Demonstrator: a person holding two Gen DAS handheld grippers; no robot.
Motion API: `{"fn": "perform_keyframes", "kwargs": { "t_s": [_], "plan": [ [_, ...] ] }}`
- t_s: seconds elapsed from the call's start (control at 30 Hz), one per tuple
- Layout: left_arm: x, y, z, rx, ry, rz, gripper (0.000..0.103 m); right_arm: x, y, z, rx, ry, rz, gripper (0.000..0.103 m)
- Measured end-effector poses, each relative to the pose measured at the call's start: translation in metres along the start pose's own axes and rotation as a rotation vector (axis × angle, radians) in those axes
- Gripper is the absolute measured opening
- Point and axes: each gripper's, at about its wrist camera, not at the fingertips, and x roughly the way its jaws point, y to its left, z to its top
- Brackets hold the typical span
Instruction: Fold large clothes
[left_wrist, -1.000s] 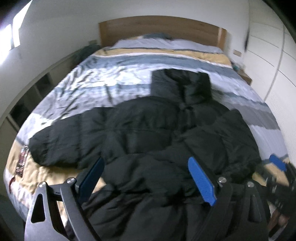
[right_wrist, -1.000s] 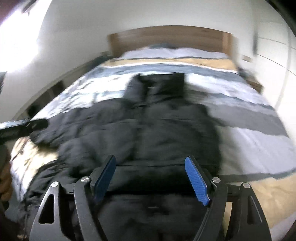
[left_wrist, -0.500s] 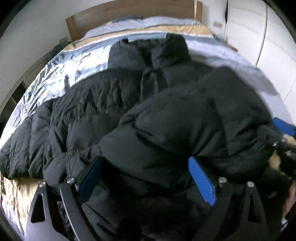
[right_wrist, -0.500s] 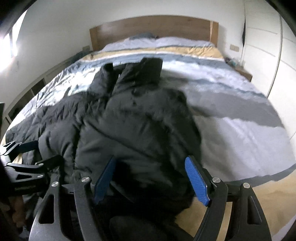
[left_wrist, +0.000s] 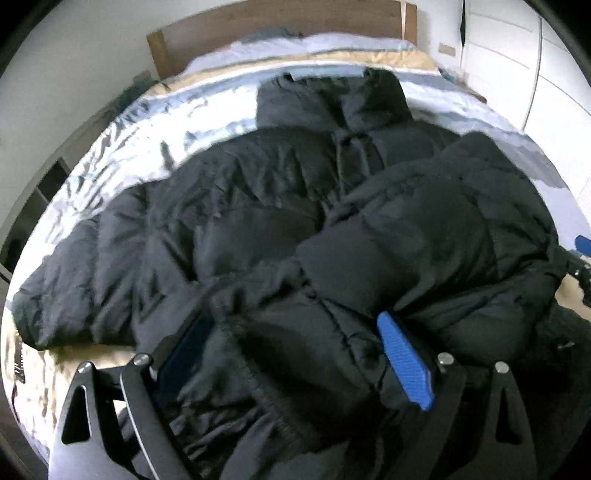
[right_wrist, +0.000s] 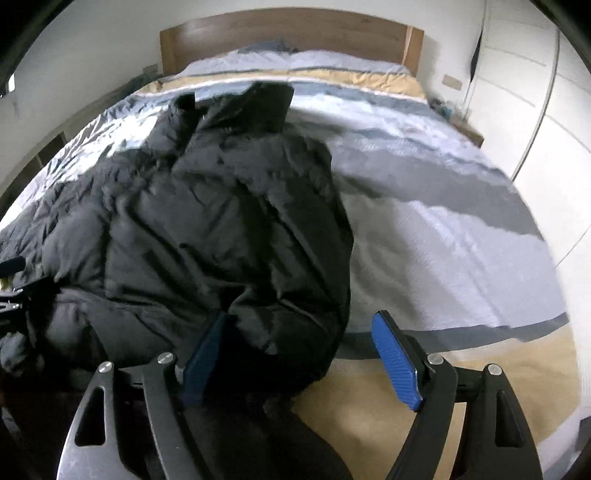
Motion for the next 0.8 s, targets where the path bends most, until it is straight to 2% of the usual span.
{"fn": "perform_keyframes", "kwargs": {
  "t_s": [0.17,0.27,0.37,0.47,0.8],
  "plan": [
    [0.000,0.008,-0.003,-0.017,0.005,0.004,0.094,-0.024,0.024,0.005,-0.009,-0.069,0.057,0.079],
    [0.001,0.009,-0.010,-0.014,-0.003,0.000,0.094,-0.015,0.042,-0.003,-0.018,-0.039,0.102,0.079],
    [-0.010,0.010,-0.015,-0.005,-0.033,0.011,0.094,0.004,0.049,-0.015,-0.027,0.017,0.086,0.079],
    [-0.027,0.012,-0.019,0.003,-0.081,0.048,0.093,0.009,0.045,-0.024,-0.007,0.037,0.065,0.079],
    [-0.083,0.013,-0.031,-0.008,-0.181,0.055,0.093,-0.037,0.039,-0.040,0.027,0.024,0.034,0.079]
  ]
}}
